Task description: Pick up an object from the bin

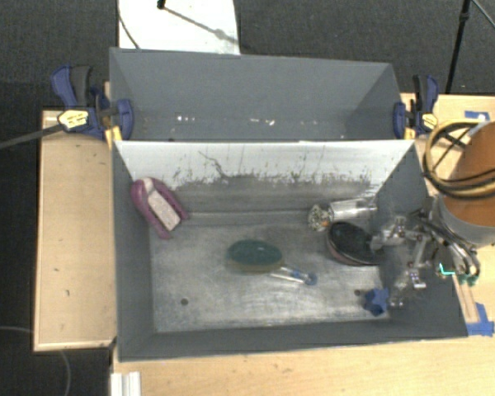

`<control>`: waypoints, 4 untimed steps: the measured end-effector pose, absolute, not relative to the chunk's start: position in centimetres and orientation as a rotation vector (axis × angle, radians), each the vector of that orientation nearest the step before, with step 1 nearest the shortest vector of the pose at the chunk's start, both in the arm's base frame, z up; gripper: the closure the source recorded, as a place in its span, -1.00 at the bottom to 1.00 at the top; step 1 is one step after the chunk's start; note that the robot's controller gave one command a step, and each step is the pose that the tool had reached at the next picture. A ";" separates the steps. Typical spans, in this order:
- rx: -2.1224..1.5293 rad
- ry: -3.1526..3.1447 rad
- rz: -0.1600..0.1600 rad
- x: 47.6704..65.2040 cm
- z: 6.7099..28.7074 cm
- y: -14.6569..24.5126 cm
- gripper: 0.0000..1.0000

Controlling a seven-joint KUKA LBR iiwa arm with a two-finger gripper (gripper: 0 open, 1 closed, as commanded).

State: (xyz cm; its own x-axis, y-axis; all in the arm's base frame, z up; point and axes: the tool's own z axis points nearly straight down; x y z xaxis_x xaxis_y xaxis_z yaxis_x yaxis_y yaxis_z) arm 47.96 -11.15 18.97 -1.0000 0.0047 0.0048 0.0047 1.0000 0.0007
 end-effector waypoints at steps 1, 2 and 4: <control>0.026 -3.144 0.000 49.0 7.5 -11.8 -1.00; 0.038 -3.145 0.001 49.0 7.5 -11.8 1.00; 0.065 -3.144 0.001 49.9 19.0 -13.1 -1.00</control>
Offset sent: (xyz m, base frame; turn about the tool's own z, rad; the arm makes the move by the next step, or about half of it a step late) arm 0.0097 -0.0065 -0.1149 -0.0269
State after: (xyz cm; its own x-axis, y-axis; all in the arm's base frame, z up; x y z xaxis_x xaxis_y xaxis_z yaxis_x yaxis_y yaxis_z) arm 49.90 -13.05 18.98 -0.9991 -0.0411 -0.0028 -0.0411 0.9992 -0.0010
